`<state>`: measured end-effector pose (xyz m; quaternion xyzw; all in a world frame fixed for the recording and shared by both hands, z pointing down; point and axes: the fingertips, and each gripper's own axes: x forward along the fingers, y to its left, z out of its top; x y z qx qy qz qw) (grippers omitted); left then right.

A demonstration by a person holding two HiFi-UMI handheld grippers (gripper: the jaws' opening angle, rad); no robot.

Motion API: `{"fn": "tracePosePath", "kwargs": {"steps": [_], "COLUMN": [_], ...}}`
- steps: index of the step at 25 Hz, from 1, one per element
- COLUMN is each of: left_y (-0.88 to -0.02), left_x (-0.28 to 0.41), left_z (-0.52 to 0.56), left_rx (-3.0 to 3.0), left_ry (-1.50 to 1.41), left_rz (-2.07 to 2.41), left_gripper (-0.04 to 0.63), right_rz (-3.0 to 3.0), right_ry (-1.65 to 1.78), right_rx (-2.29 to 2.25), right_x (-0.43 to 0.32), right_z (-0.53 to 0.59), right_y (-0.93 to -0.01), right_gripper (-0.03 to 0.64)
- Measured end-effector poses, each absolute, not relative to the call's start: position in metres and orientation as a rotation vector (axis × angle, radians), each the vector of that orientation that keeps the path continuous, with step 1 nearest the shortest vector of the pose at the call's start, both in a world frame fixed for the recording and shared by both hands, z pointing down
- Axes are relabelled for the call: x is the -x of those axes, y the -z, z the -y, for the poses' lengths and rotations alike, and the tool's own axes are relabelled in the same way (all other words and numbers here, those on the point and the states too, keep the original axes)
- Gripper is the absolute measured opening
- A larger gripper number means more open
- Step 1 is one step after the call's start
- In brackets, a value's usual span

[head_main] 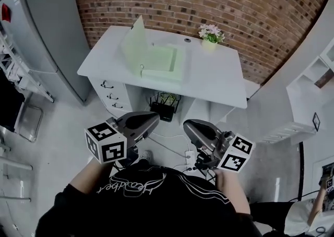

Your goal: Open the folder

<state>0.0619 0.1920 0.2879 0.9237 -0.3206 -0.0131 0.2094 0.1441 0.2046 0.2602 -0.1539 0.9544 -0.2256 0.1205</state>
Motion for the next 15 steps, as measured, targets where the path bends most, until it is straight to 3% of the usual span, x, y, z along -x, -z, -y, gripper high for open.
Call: {"fn": "tracePosePath", "kwargs": {"steps": [15], "left_y": [-0.265], "left_x": [-0.061], "left_z": [-0.219], "left_rx": [-2.598], "left_ry": [0.056], "left_rz": [0.871], "left_gripper": [0.003], "right_rz": [-2.780], "right_ry": [0.694], "right_rx": [0.389], "right_x": [-0.140], "right_z": [-0.232], "right_y": [-0.247], "right_gripper": [0.002]}}
